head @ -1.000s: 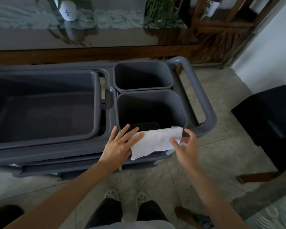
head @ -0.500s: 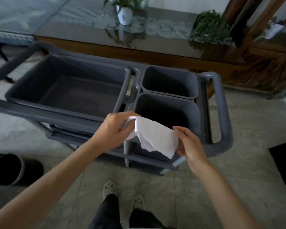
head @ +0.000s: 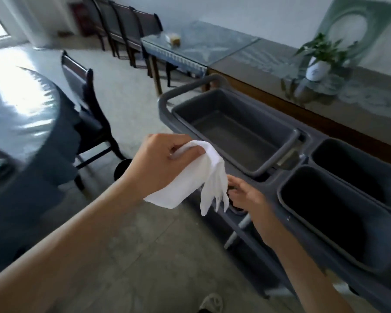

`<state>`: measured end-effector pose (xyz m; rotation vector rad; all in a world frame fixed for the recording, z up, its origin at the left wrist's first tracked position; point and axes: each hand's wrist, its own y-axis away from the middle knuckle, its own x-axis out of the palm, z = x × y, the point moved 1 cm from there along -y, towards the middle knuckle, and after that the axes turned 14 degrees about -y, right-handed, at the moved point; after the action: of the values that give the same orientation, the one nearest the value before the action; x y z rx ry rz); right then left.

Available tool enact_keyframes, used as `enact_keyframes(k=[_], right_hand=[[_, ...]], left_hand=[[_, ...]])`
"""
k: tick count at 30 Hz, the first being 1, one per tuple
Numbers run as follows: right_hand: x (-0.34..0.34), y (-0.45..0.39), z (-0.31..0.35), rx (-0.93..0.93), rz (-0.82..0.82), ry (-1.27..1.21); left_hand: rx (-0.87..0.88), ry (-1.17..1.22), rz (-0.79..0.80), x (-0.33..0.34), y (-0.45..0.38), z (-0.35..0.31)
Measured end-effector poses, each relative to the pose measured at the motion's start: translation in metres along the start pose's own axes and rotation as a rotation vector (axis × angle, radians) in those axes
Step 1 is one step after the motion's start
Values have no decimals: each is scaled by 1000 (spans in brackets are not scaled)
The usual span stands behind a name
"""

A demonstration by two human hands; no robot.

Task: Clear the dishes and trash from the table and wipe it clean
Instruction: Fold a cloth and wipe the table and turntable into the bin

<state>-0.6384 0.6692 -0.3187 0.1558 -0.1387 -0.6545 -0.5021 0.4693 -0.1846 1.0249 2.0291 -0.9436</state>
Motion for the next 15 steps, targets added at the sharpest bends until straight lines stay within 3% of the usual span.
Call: enact_keyframes(k=[2,6,11,15], right_hand=[[39,-10,4,-25,87,51],[147,12,33,-260,241,232],[269,34,39,-491,189,286],[353,55,32,-550,308,274]], left_hand=[[-43,-72,-32,-31,20,18],[-142,-140,-80,-88,81,55],[-268,-174,-131,-158,189,106],[-402,-137,-150,-206,292,144]])
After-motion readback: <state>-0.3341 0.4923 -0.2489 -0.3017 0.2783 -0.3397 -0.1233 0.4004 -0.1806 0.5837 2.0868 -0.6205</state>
